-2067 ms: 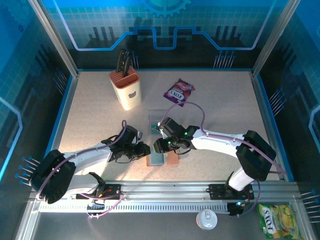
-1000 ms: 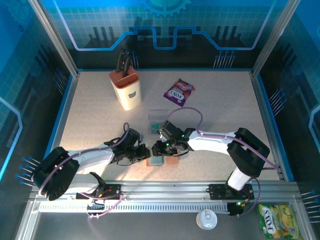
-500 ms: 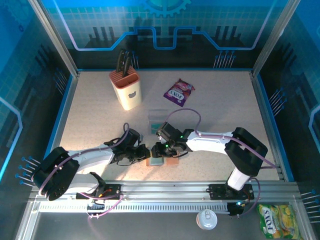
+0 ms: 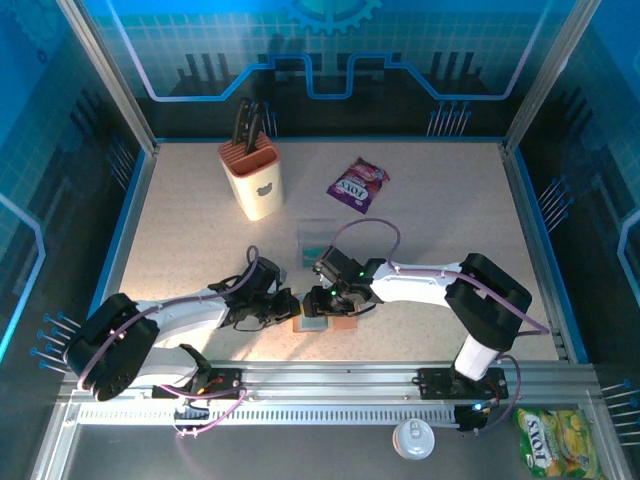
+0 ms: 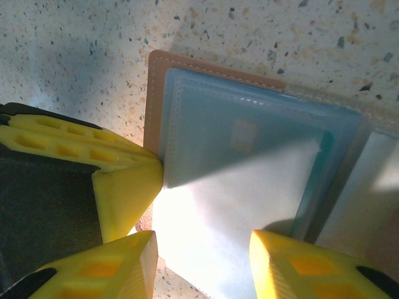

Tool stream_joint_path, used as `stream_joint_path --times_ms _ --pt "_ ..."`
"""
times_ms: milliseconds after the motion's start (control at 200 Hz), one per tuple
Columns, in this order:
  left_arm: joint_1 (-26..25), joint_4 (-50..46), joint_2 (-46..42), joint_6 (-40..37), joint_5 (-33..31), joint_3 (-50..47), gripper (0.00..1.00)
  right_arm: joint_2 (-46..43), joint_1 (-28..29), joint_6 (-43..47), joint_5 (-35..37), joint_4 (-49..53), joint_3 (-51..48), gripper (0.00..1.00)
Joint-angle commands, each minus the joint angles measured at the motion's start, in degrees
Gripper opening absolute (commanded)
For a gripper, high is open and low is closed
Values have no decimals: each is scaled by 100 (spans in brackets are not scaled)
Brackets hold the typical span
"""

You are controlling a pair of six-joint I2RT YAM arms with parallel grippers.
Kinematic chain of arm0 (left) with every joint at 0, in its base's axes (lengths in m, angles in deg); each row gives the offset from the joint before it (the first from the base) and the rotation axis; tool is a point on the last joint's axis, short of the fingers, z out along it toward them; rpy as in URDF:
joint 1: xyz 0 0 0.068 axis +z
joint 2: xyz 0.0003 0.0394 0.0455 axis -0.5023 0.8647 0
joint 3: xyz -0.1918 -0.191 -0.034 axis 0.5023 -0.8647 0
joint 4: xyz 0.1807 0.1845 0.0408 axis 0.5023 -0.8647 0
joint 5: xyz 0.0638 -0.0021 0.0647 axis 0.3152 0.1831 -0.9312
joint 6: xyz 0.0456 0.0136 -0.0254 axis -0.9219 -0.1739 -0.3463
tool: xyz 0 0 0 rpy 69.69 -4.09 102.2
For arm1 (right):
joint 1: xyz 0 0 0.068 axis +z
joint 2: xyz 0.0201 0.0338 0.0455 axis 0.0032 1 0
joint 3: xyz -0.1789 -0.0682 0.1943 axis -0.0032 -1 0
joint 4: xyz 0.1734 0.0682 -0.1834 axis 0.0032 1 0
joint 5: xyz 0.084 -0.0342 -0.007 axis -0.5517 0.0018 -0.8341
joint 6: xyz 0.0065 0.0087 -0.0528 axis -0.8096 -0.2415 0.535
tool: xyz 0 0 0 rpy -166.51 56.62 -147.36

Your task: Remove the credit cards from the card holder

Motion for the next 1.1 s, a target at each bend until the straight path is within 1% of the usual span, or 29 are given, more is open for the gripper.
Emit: stream_joint_path --times_ms 0,370,580,800,880,946,981,1096 --pt "-36 -133 125 -10 -168 -132 12 97 78 -15 158 276 66 45" --pt "-36 -161 109 -9 -203 -121 12 -218 75 78 546 667 62 46" --pt "-34 -235 7 3 -203 -75 12 -226 52 91 558 643 18 46" --pt "-36 -530 -293 -2 -241 102 12 -223 25 89 465 473 -82 46" --pt "-31 -586 -414 48 -205 163 14 -261 17 74 442 398 -135 46" --pt "-35 -580 -477 128 -119 209 18 -282 7 60 426 348 -174 46" --pt "-31 -533 -511 192 -71 219 21 -291 7 43 410 329 -191 46" --pt "-35 -250 -561 417 84 191 25 -295 -1 41 382 254 -210 46"
